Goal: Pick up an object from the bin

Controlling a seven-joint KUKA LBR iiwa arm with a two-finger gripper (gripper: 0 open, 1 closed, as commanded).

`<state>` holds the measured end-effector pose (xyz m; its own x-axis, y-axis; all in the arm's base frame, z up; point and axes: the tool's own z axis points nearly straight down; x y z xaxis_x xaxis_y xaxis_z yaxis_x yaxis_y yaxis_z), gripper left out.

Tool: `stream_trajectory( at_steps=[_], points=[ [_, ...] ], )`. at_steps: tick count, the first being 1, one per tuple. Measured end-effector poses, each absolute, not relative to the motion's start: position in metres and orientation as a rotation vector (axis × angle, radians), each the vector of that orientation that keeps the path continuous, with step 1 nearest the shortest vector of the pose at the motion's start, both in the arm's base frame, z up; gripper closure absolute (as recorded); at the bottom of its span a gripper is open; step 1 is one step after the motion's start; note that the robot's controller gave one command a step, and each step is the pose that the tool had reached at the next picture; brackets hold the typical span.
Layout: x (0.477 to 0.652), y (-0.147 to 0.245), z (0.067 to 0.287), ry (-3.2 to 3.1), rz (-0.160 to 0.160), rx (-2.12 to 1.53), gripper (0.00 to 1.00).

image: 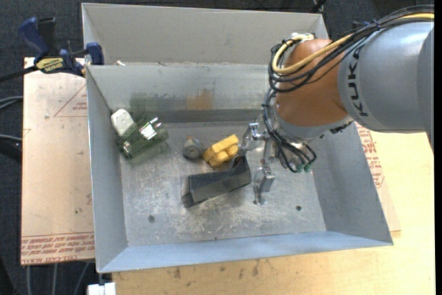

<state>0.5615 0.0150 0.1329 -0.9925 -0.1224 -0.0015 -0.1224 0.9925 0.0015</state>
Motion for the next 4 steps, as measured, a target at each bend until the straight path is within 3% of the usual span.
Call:
stream_trajectory(
  at_steps=[1,2,3,4],
  points=[
    [0.583,0.029,0.141,3.131,0.003,-0.217,0.0],
    [0.581,0.04,0.128,3.086,-0.002,-0.474,1.0],
    [0.58,0.04,0.126,3.09,-0.002,-0.476,1.0],
    [0.563,0.044,0.139,3.117,0.0,-0.381,1.0]
  ],
)
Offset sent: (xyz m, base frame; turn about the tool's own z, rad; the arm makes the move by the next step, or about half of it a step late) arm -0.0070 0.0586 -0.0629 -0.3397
